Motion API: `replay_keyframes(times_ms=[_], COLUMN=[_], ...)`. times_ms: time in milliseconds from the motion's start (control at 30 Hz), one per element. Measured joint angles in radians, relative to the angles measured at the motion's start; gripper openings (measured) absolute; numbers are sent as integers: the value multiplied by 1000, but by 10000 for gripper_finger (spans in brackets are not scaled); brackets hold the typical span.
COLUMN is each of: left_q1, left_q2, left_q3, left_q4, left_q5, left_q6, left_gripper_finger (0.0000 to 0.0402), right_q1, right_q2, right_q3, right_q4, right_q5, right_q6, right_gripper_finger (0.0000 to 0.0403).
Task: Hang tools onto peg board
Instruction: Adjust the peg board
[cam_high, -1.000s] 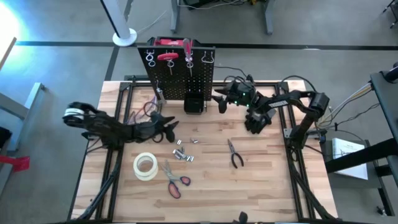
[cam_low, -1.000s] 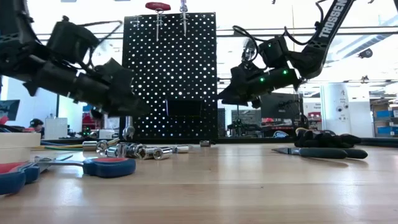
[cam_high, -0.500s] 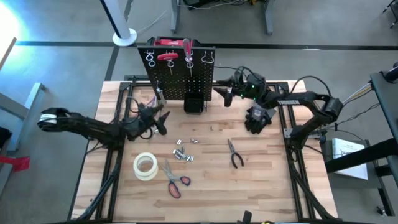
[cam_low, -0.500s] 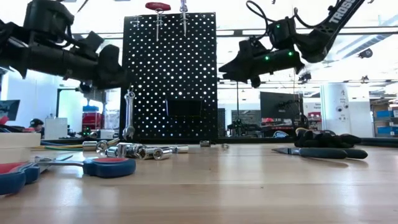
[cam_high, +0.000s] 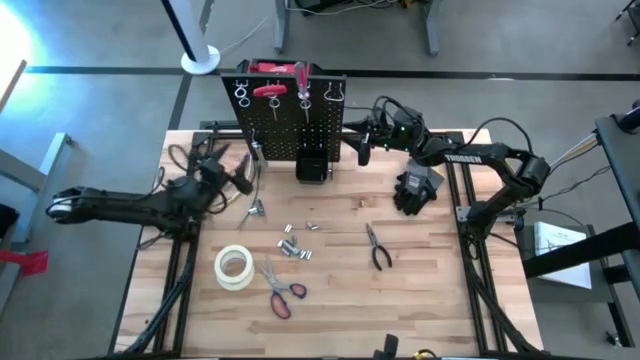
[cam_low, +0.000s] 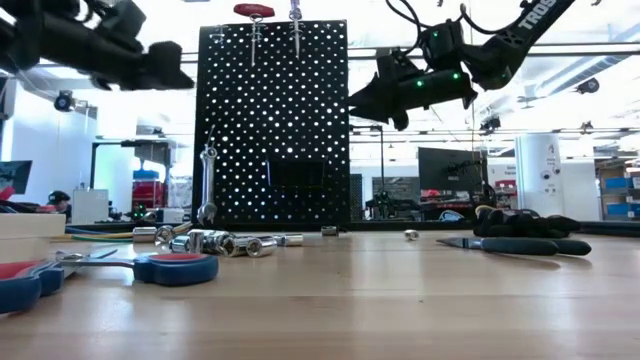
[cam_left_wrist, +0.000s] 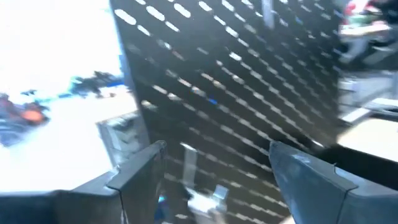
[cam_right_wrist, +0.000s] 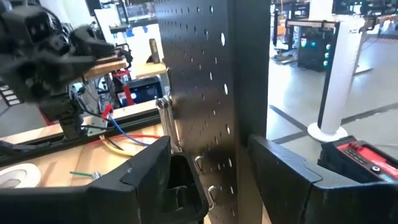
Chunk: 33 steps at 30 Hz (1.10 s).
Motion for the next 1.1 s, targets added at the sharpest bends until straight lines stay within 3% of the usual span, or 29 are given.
replay_keyframes(times_ms=[133,300,433,800,967,1100], left_q1=[40,185,388,1061,1196,1204], left_q2=[-95,-157,-153,6,114,222], left_q3=[1,3,8,8,17,77], left_q4=[-11,-79,-119,-17,52,73], left_q5=[-6,184,422,1279,1521,1592], left_q6=[45,28,-55,-265,-297,-264], left_gripper_finger=[272,272,272,272,272,272], right_q1=[0,-2,-3,-24,-35,-46], right_q2=[0,0,0,2,2,2], right_q3=[-1,0,4,26,36,43], right_q4=[0,1,0,-1,0,4], right_q5=[-17,-35,-40,-103,-117,-117], right_q6=[-13,-23,-24,-68,-91,-91], right_gripper_finger=[206,206,206,206,206,206])
